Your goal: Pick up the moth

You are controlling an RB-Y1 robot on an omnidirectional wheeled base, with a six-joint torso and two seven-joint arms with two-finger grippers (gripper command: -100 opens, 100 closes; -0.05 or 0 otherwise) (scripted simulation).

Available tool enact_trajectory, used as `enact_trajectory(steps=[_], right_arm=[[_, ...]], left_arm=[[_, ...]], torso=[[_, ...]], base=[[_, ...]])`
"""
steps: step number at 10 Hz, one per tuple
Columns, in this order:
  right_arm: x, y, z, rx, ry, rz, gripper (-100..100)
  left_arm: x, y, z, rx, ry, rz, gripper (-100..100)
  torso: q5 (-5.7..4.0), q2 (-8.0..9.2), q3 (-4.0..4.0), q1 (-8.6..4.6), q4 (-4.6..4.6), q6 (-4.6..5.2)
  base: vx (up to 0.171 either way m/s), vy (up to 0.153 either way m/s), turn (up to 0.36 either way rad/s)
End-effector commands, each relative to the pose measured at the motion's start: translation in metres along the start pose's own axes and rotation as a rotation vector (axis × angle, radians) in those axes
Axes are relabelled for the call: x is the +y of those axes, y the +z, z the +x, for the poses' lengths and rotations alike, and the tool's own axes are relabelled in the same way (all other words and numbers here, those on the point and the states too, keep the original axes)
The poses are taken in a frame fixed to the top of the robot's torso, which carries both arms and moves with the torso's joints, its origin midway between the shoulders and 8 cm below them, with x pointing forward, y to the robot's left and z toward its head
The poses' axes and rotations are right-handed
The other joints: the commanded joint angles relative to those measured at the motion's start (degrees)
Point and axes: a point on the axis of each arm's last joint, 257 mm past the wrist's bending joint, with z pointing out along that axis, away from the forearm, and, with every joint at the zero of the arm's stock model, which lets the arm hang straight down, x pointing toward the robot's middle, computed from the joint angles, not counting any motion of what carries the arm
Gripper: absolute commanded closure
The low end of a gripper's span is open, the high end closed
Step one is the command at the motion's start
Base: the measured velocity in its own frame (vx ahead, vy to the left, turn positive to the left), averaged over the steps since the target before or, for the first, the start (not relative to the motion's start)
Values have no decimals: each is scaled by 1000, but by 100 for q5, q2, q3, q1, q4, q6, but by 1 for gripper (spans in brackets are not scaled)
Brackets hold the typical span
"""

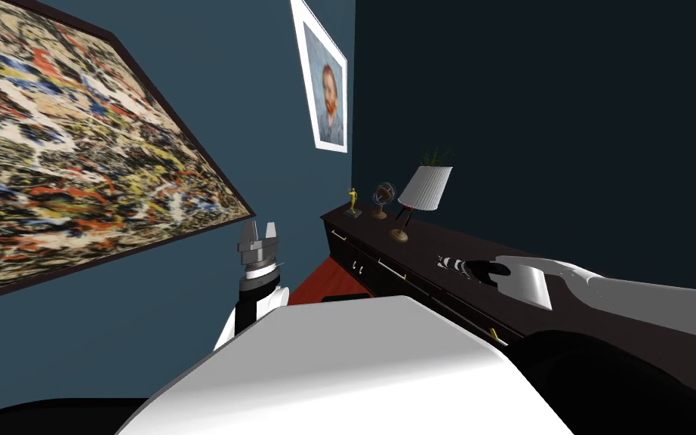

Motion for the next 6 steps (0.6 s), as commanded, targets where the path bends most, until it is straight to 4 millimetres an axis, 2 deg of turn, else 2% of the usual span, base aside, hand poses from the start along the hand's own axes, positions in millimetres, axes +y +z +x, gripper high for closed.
enact_trajectory(steps=[1,3,4,5,6], right_arm=[[-28,-4,6,20,-11,80,-100],[-52,-8,11,37,-20,146,-100],[-43,-6,9,31,-18,121,-100],[-45,-7,9,31,-17,126,0],[-53,-4,13,29,-11,128,-100]], left_arm=[[0,0,0,0,0,0,0],[0,0,0,0,0,0,0],[0,0,0,0,0,0,0],[0,0,0,0,0,0,0],[0,0,0,0,0,0,0]], torso=[[0,0,0,0,0,0],[1,-12,-7,3,-3,-4],[1,-16,-9,4,-4,-3],[0,-8,-5,1,-2,-1],[0,1,0,-1,0,-1]], base=[[33,14,192],[52,16,144],[27,5,19],[0,0,0],[22,-5,61]])
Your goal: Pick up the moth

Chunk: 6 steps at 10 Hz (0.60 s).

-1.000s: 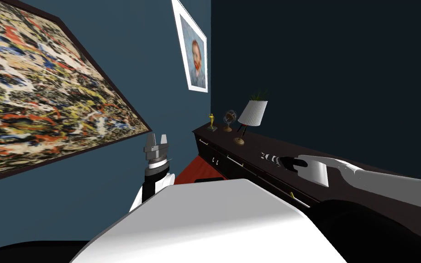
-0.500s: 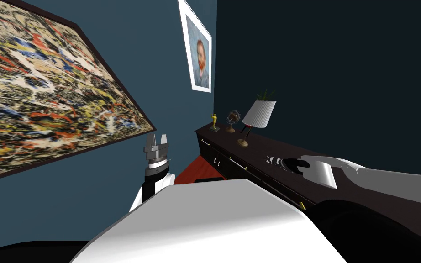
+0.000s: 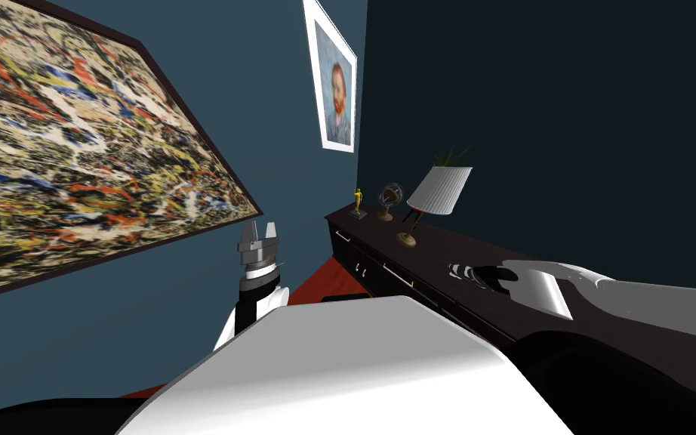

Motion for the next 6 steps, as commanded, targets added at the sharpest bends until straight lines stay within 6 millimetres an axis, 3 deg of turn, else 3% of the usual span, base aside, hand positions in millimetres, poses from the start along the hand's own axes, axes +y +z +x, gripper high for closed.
enact_trajectory(steps=[1,4,5,6], right_arm=[[-6,4,4,-1,9,1,-100],[-20,11,14,-3,22,8,-100],[-17,10,12,-3,21,6,-100],[-18,10,12,-3,20,7,100]], left_arm=[[0,0,0,0,0,0,0],[0,0,0,0,0,0,0],[0,0,0,0,0,0,0],[0,0,0,0,0,0,0]], torso=[[0,0,0,0,0,0],[-1,-4,-2,-3,-1,1],[-1,-4,-3,-3,-1,1],[0,1,0,0,0,1]], base=[[29,-8,46],[33,-8,49],[14,-4,8],[0,0,0]])
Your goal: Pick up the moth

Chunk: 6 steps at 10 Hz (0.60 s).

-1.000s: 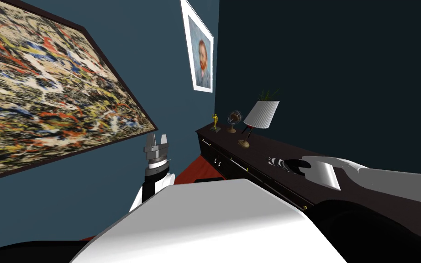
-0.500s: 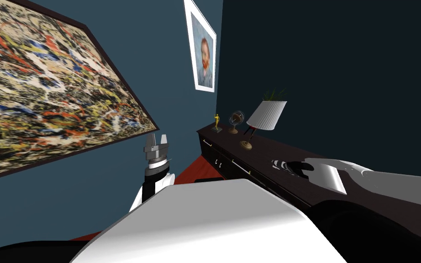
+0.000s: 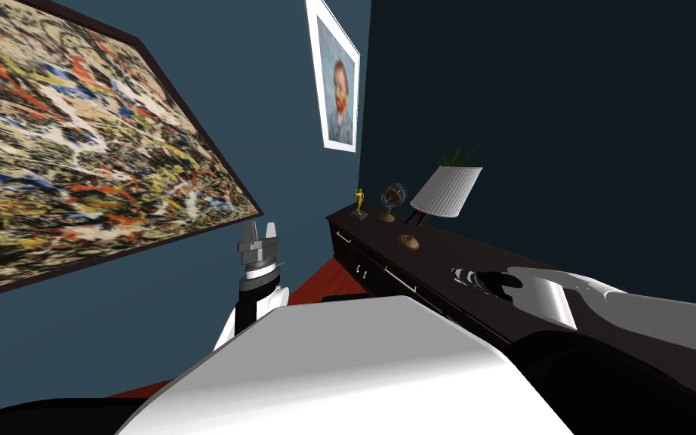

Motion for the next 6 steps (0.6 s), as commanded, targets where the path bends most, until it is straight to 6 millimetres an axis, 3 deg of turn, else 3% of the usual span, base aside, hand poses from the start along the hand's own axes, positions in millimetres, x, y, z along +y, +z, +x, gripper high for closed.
enact_trajectory(steps=[1,4,5,6], right_arm=[[0,0,0,0,0,0,100],[1,0,0,0,1,-2,100],[1,0,0,0,1,-2,0],[8,-4,-5,1,-6,-5,100]], left_arm=[[0,0,0,0,0,0,0],[0,0,0,0,0,0,0],[0,0,0,0,0,0,0],[0,0,0,0,0,0,0]], torso=[[0,0,0,0,0,0],[2,3,1,1,0,2],[2,4,2,1,0,2],[2,4,2,1,0,3]], base=[[0,0,0],[0,0,0],[0,0,0],[-24,5,-64]])
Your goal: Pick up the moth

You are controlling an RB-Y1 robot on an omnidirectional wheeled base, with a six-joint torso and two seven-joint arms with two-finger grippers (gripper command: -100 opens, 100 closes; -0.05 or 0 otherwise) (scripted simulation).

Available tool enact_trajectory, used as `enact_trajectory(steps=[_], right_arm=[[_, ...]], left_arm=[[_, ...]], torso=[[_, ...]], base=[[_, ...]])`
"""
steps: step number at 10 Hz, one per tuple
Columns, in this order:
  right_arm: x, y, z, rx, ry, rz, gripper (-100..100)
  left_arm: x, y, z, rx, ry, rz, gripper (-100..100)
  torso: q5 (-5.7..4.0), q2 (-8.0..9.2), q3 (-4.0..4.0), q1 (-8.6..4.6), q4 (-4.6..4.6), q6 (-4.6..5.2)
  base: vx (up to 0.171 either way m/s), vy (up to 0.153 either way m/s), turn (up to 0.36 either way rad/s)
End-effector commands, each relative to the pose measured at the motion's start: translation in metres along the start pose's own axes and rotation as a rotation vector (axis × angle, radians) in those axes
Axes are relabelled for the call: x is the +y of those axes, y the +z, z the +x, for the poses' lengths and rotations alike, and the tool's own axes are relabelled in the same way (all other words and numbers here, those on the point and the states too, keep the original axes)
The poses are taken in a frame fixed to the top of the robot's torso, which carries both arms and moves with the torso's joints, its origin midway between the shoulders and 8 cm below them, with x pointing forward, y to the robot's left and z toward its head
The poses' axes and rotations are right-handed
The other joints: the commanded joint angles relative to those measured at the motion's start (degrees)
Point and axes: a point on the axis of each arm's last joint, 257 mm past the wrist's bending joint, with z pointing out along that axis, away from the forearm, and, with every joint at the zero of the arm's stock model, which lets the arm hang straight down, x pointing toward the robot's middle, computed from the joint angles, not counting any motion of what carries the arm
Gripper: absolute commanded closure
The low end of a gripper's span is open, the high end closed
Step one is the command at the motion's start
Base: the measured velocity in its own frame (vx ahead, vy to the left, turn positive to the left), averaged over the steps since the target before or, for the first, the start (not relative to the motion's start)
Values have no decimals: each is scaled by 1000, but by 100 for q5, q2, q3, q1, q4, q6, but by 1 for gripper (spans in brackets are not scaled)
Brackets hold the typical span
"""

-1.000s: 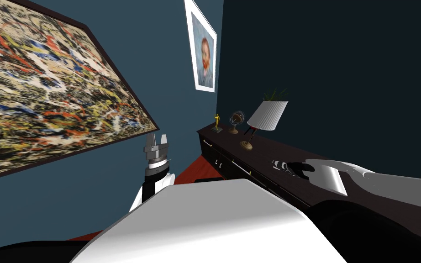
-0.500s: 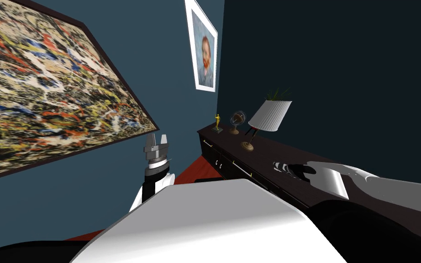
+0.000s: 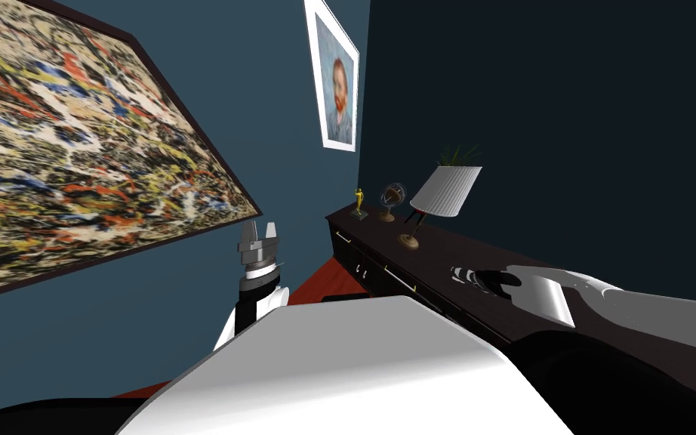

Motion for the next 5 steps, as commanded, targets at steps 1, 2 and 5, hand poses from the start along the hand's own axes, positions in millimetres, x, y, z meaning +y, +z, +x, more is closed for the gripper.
enact_trajectory(steps=[1,2,5], right_arm=[[8,-4,-6,1,-7,-3,100],[13,-7,-9,2,-12,-5,100],[12,-6,-8,2,-11,-3,0]], left_arm=[[0,0,0,0,0,0,0],[0,0,0,0,0,0,0],[0,0,0,0,0,0,0]], torso=[[0,0,0,0,0,0],[2,8,4,4,2,1],[-1,1,1,1,1,-1]], base=[[-43,12,-77],[-44,11,-67],[-12,4,-5]])
